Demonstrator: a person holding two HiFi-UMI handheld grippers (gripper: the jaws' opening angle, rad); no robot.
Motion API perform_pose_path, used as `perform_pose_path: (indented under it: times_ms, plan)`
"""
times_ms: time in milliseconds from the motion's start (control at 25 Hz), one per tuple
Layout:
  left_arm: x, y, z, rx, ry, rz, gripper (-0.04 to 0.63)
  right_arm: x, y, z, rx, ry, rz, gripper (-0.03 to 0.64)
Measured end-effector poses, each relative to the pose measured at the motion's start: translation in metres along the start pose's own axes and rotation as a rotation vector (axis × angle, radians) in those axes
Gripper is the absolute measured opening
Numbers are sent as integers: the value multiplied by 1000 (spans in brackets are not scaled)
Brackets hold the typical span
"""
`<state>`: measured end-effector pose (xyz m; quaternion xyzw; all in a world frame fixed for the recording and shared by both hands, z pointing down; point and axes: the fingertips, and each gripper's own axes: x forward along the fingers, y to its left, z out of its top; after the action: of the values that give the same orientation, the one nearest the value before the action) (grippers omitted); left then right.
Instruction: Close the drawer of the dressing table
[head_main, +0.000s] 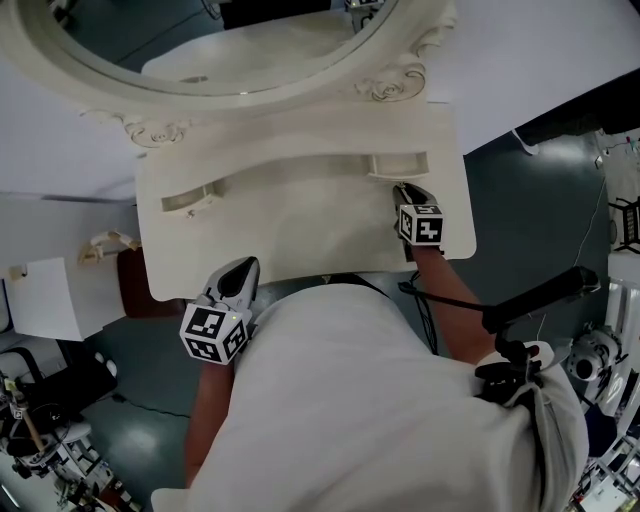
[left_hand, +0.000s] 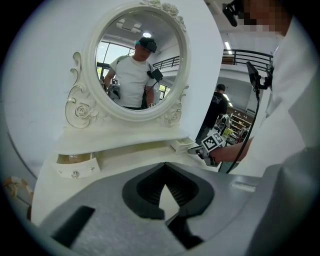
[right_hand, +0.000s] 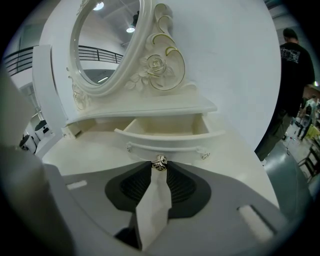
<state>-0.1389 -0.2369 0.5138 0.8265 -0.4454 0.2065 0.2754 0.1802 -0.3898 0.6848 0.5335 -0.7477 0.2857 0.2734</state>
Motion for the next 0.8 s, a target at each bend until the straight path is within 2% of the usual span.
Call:
perform_pose_path:
  times_ms: [800]
  plan:
    - [-2,3,2,2,-12,5,3,6,10,11,-13,-1,12,97]
